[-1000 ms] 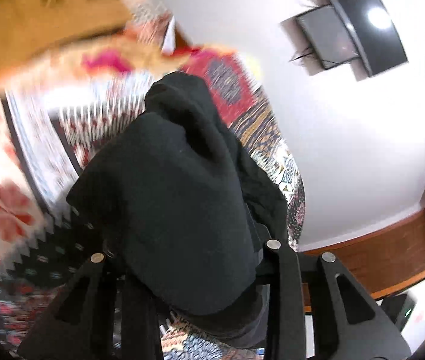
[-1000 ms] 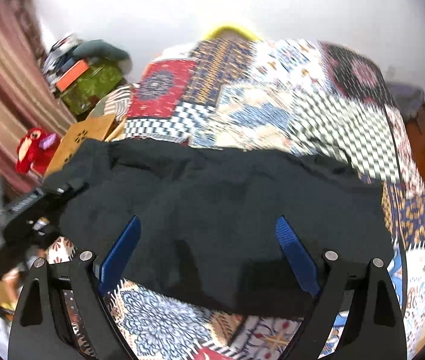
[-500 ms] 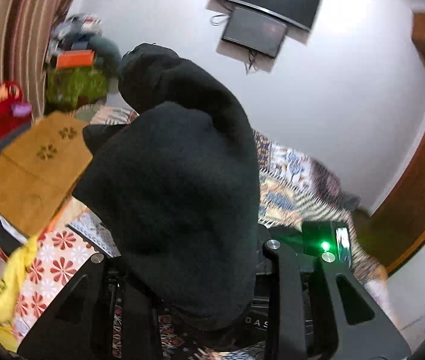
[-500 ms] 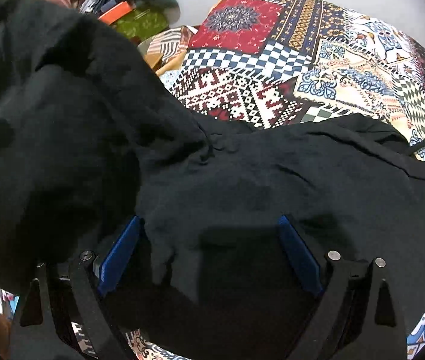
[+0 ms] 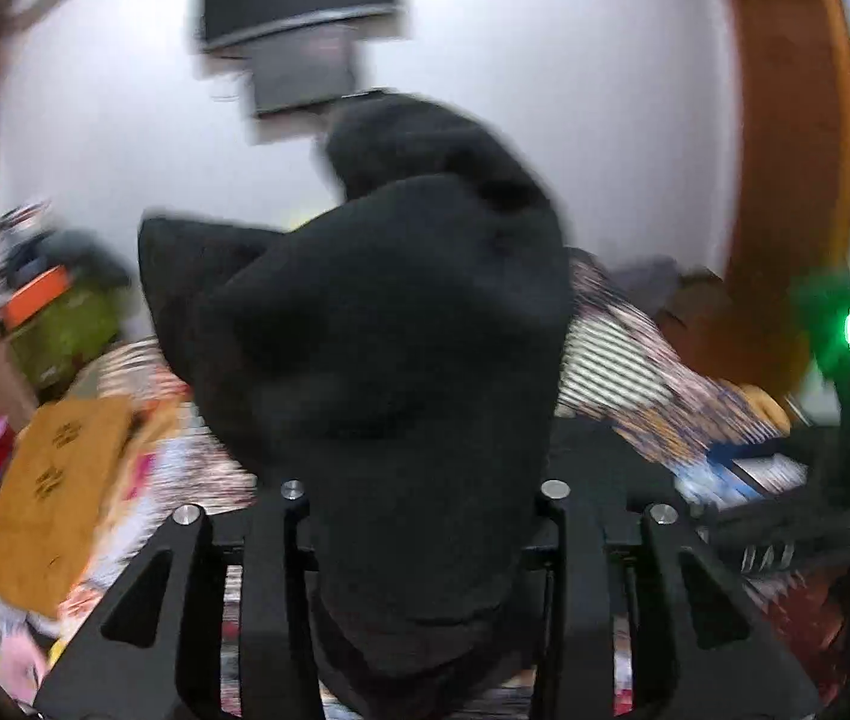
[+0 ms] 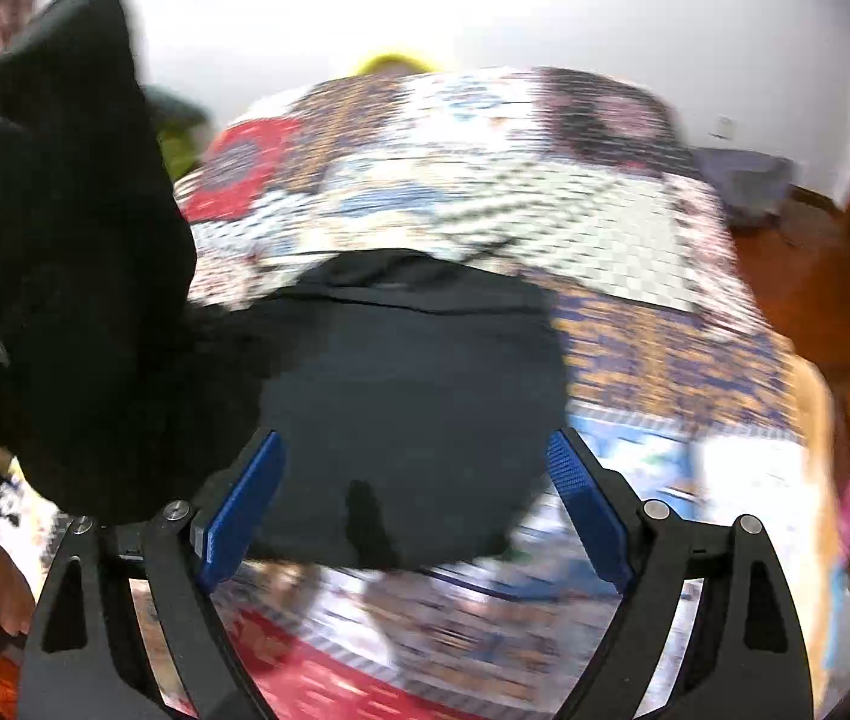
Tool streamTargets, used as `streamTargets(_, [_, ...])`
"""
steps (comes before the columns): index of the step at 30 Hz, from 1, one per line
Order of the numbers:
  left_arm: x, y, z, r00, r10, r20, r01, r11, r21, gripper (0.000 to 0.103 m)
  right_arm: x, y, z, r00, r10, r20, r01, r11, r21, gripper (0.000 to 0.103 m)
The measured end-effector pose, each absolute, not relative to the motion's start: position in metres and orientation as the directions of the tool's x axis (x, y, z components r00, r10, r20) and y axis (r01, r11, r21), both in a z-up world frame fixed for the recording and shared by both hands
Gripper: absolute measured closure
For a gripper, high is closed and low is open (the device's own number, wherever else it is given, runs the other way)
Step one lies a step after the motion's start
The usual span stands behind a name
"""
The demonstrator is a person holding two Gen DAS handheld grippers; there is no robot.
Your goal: Fold large clothes
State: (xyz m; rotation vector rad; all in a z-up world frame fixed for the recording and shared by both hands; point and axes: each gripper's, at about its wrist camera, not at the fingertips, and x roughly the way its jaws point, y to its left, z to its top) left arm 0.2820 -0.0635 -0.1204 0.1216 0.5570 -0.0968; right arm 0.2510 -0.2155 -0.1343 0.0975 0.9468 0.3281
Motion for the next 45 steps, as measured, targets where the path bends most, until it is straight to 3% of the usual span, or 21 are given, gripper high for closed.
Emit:
streamTargets(4, [0.313, -0.117, -0.164, 0.681, -0.209, -0.702, 0.31, 0.951, 0.017, 0.057, 0.236, -0.265, -0.136, 0.559, 0.285, -0.779, -0.136, 0.958, 0.253, 0.016])
streamTargets(7, [0.33, -0.137, -0.196, 0.567, -0.233, -0.79, 0.361, 0.932, -0.015, 0.053, 0.226, -0.291, -0.137, 0.565, 0.29, -0.773, -0.084, 0.952, 0.296, 0.016])
streamTargets(9, [0.332, -0.138, -0.2, 0.58, -0.209, -0.787, 0.354, 0.935, 0.012, 0.048, 0.219, -0.298, -0.136, 0.568, 0.293, -0.769, -0.076, 0.949, 0.305, 0.016])
streamTargets(11, [0.333, -0.13, -0.194, 0.557, -0.252, -0.791, 0.363, 0.931, -0.041, 0.036, 0.213, -0.307, -0.131, 0.573, 0.291, -0.766, -0.078, 0.95, 0.302, 0.016])
streamTargets(20, [0.282, -0.116, -0.158, 0.531, -0.326, -0.782, 0.377, 0.918, -0.127, 0.018, 0.207, -0.302, -0.107, 0.616, 0.324, -0.718, -0.136, 0.942, 0.308, 0.015])
streamTargets(25, [0.262, -0.085, -0.136, 0.597, -0.303, -0.743, 0.33, 0.937, -0.117, 0.017, 0.214, -0.271, -0.092, 0.634, 0.363, -0.683, -0.224, 0.931, 0.287, 0.015])
streamTargets(29, [0.261, -0.058, -0.133, 0.687, -0.158, -0.709, 0.217, 0.976, -0.007, 0.01, 0.223, -0.243, -0.101, 0.617, 0.378, -0.69, -0.291, 0.924, 0.246, 0.015])
streamTargets(32, [0.27, -0.045, -0.149, 0.663, -0.088, -0.743, 0.149, 0.989, 0.016, 0.01, 0.229, -0.23, -0.123, 0.607, 0.345, -0.716, -0.285, 0.935, 0.209, 0.015])
streamTargets(36, [0.28, -0.041, -0.184, 0.613, -0.087, -0.785, 0.143, 0.99, 0.002, 0.009, 0.237, -0.242, -0.157, 0.539, 0.388, -0.748, -0.258, 0.921, 0.292, 0.013])
streamTargets(38, [0.28, -0.042, -0.195, 0.623, -0.083, -0.778, 0.128, 0.992, -0.003, 0.001, 0.245, -0.249, -0.177, 0.504, 0.338, -0.794, -0.225, 0.94, 0.257, 0.013])
streamTargets(41, [0.285, -0.038, -0.211, 0.608, -0.116, -0.786, 0.096, 0.993, -0.073, 0.0, 0.256, -0.259, -0.206, 0.445, 0.254, -0.859, -0.179, 0.965, 0.193, 0.012])
streamTargets(45, [0.292, -0.034, -0.218, 0.59, -0.159, -0.791, 0.076, 0.987, -0.142, 0.0, 0.264, -0.272, -0.209, 0.4, 0.303, -0.865, -0.175, 0.952, 0.252, 0.012])
